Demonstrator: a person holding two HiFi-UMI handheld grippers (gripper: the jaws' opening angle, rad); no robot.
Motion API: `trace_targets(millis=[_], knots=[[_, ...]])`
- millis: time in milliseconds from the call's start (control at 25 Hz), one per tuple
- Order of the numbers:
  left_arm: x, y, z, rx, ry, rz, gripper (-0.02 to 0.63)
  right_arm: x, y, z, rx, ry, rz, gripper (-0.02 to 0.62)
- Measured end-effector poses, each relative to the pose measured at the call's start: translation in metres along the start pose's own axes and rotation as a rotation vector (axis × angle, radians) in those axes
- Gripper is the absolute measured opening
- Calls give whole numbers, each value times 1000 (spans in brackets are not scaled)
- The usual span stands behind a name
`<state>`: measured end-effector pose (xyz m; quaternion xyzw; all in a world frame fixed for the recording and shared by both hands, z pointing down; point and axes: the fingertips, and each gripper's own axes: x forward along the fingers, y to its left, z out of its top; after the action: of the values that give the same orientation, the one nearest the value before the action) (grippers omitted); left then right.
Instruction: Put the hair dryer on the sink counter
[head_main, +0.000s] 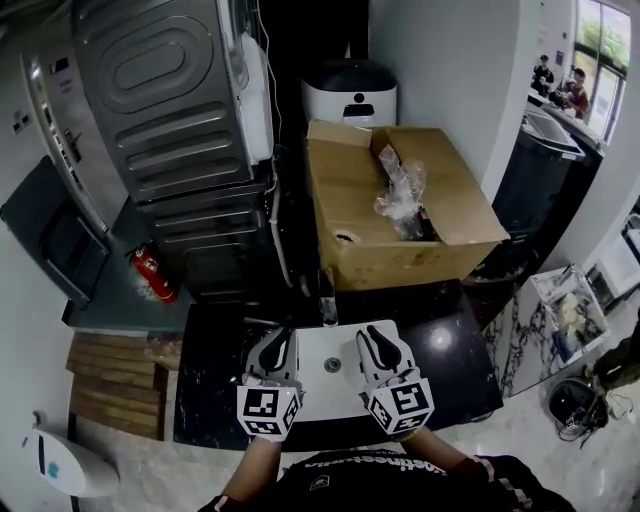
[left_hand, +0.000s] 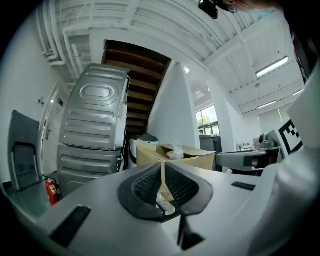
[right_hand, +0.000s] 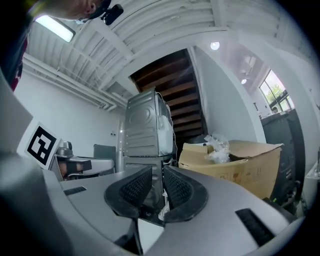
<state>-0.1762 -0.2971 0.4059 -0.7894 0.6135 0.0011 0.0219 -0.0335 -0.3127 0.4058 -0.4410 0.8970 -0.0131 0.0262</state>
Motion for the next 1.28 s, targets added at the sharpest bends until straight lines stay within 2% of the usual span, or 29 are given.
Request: trace_targets(millis=[160,400,560,1280], knots=[[3,-4,-11,-62,16,-20,34,2,-1,-10,30,22,9,87],[5,-5,-11,-84,6,-30,34,4,6,-12,8,34,43,76],[5,-6,-12,-136,4,-39,34,4,8,-13,-1,40,48,67],[3,-16,-10,-127,6,-51,34,-2,2,-15,8,45,28,49]])
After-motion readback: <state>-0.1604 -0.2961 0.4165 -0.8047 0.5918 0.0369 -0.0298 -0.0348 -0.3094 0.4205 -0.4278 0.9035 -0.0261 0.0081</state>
